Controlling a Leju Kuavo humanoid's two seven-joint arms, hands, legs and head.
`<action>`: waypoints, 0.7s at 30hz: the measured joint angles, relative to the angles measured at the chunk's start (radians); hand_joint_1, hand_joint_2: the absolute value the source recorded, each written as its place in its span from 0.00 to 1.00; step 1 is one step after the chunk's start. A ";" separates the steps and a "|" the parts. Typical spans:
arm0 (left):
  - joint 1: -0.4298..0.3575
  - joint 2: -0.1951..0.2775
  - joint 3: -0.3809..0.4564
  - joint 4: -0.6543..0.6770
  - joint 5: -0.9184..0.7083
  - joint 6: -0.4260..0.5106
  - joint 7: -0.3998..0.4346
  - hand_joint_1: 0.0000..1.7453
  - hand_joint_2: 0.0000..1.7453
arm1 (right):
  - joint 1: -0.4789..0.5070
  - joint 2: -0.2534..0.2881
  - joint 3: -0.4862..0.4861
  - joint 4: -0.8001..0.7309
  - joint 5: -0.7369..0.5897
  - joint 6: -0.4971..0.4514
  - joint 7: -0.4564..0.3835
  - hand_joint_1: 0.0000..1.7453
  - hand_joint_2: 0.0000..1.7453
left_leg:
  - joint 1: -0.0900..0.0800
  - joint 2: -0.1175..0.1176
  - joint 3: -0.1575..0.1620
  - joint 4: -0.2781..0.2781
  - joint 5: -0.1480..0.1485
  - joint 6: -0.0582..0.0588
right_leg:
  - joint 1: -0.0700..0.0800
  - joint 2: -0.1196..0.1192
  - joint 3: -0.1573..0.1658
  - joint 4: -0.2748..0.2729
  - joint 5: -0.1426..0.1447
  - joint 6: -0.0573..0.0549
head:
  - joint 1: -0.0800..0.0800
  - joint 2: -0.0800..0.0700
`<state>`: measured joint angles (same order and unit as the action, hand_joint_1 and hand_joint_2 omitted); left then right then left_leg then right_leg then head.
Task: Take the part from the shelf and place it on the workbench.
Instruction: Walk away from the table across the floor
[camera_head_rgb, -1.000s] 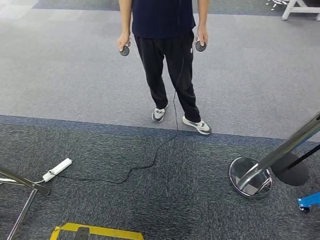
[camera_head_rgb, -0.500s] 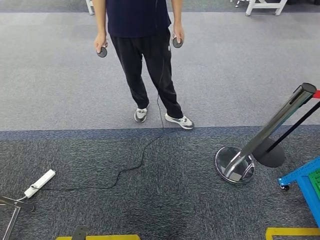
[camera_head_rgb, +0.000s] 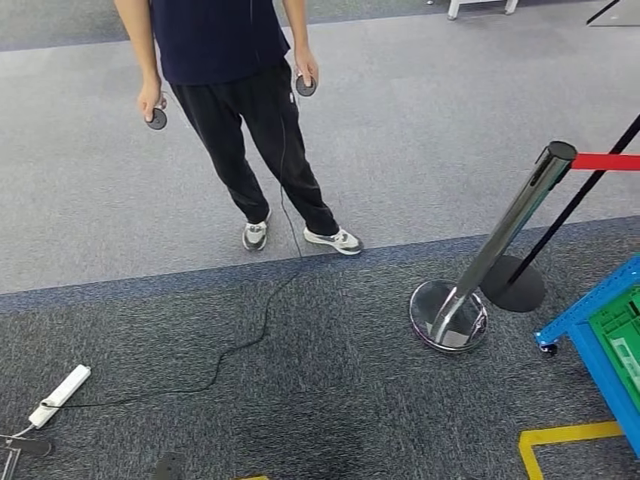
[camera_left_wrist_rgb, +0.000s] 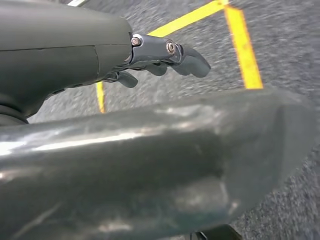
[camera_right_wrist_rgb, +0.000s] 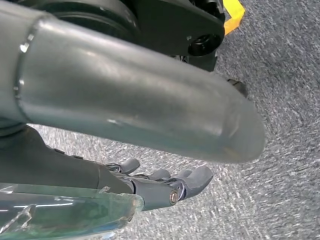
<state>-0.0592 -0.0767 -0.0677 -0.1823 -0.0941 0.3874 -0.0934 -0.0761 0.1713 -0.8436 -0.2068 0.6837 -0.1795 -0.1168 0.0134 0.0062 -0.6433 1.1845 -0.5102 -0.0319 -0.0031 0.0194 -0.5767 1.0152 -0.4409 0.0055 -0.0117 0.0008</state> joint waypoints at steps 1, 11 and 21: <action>-0.004 0.001 -0.004 0.000 -0.006 -0.003 0.000 0.00 0.00 | 0.000 0.000 0.000 0.000 -0.001 0.000 0.000 0.00 0.00 | 0.003 -0.002 0.030 -0.065 0.031 -0.002 | 0.000 0.004 0.000 0.001 0.000 0.004 | 0.000 0.000; -0.017 0.004 -0.019 0.000 -0.021 -0.013 -0.001 0.00 0.00 | -0.004 -0.001 0.000 0.000 -0.001 -0.002 -0.001 0.00 0.00 | -0.003 -0.017 0.079 -0.180 0.062 0.026 | 0.002 0.011 -0.009 -0.006 -0.002 -0.009 | 0.001 0.000; -0.018 0.005 -0.023 0.000 -0.033 -0.009 -0.003 0.00 0.00 | -0.003 -0.001 0.000 0.000 -0.003 -0.002 -0.003 0.00 0.00 | -0.005 -0.017 0.078 -0.179 0.063 0.033 | -0.002 0.011 0.003 -0.015 0.009 0.039 | 0.000 0.000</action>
<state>-0.0769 -0.0714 -0.0912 -0.1827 -0.1267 0.3780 -0.0964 -0.0789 0.1705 -0.8439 -0.2067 0.6808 -0.1812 -0.1199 0.0086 -0.0105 -0.5652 1.0055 -0.4473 0.0006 -0.0051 0.0308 -0.5741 1.0004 -0.4316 0.0440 -0.0119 0.0008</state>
